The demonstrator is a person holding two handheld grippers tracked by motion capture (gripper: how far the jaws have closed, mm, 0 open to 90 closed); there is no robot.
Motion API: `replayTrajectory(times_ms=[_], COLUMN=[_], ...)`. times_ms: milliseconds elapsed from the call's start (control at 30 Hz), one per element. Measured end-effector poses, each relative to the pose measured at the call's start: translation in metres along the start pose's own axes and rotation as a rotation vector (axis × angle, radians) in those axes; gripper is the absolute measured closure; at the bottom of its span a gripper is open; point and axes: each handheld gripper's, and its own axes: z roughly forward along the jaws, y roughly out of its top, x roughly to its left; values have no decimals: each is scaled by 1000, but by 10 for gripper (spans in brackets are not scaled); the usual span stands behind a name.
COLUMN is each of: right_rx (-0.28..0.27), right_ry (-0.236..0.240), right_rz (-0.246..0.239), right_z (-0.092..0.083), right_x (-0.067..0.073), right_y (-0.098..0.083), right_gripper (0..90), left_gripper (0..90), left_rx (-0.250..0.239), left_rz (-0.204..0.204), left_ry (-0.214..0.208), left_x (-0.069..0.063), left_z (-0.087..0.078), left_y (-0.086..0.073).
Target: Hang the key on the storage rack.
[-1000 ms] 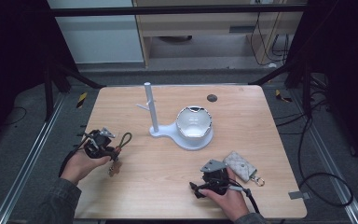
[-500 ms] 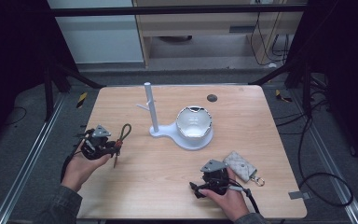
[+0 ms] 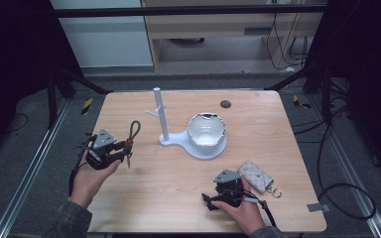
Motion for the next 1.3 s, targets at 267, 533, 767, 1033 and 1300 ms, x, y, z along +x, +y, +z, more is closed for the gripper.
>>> replayTrajectory(times_ms=[267,533,767,1033,1300], right_rx=[0,0,0,1,1], right_ry=[-1,-2,-2,-2,-3], right_rz=[0,-2,-1,0,-1], right_z=[0,0,0,0,0], right_x=[0,0,0,0,0], right_y=[0,0,0,0,0], right_gripper=[35,34,34,34,34], left_gripper=[671,671,670,670,669], left_rx=[-66,-133,-153,-162,-156], left_rz=[-10,-25,-11,-6,4], left_ry=[0,-10,-16,-26,-23], left_x=[-9,-21,-28,-35,-39], left_z=[-4,-9,-10,-8,1], left_y=[7,20,27,31,44])
